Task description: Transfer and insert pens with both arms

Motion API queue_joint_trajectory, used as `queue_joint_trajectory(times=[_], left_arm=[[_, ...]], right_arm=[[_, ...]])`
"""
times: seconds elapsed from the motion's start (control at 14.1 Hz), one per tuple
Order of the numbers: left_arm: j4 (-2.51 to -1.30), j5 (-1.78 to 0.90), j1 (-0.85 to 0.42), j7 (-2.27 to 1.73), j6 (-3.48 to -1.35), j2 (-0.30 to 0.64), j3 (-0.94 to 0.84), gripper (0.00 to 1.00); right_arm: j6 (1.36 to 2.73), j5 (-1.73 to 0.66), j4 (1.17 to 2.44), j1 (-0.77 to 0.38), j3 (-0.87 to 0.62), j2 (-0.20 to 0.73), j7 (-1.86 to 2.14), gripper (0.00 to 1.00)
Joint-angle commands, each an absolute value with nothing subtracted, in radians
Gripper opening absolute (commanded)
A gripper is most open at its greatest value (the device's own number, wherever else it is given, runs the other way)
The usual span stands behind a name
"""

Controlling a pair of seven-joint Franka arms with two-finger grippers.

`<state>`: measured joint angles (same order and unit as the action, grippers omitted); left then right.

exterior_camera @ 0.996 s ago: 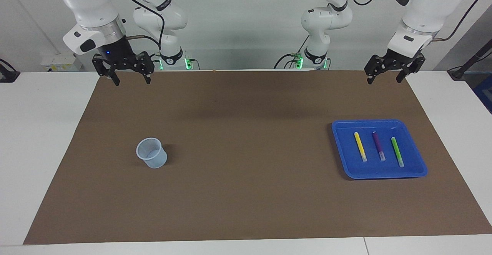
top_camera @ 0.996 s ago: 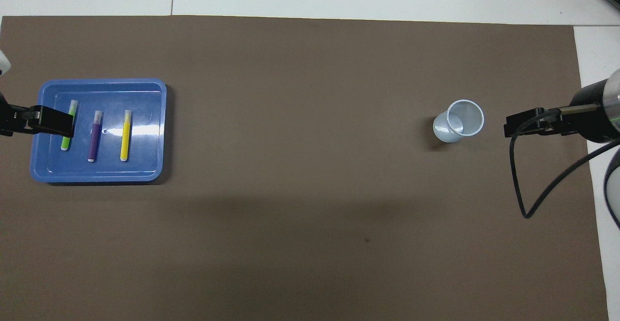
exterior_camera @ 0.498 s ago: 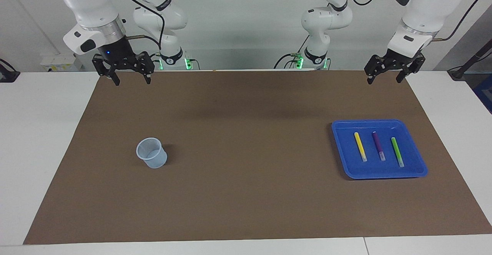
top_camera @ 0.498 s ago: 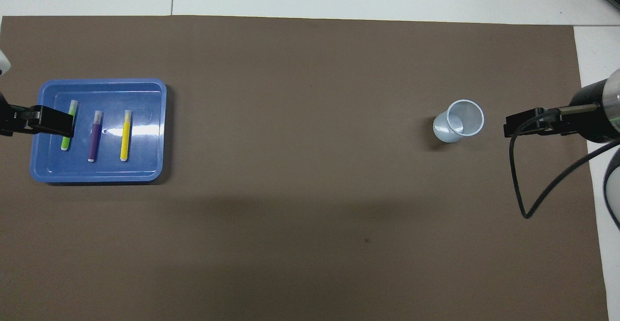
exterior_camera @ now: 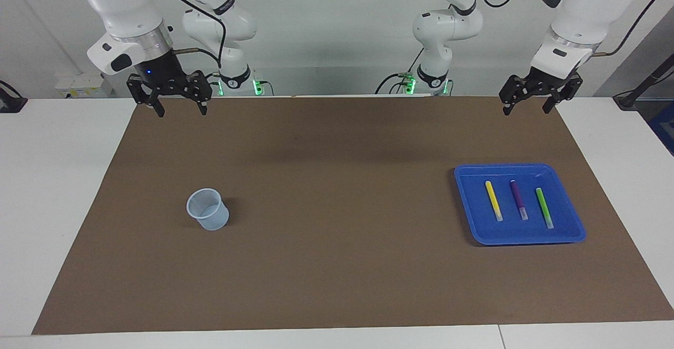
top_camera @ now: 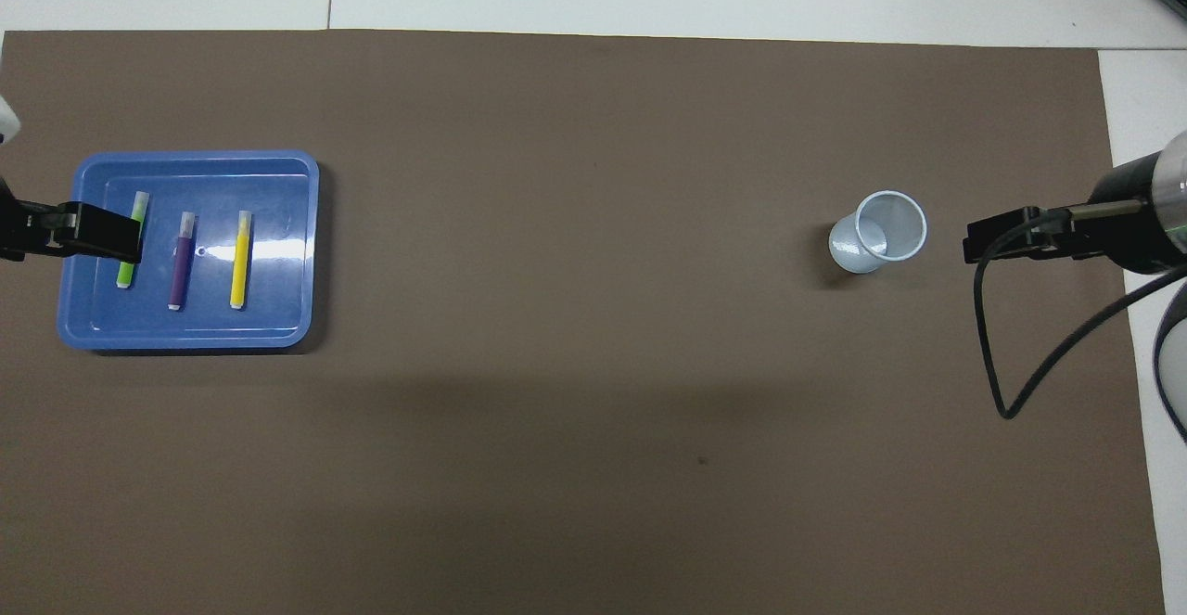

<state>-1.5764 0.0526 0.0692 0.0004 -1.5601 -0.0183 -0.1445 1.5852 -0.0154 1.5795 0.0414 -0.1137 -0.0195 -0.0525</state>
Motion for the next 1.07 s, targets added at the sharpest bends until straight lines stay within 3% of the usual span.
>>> queue_joint_trajectory(times=[0.0,1.0], left_arm=[[-1.608,0.04,0.063,0.011,-1.562,-0.046,-0.132,1.0],[-1.608,0.04,0.063,0.012,-1.562,-0.046,-0.132,1.0]], right_arm=[[1.578,-0.026,1.585,0.041,-0.117,-0.026,-0.072,1.0],[1.554,-0.029,1.592,0.041,-0.127,-0.038,-0.055,1.0]])
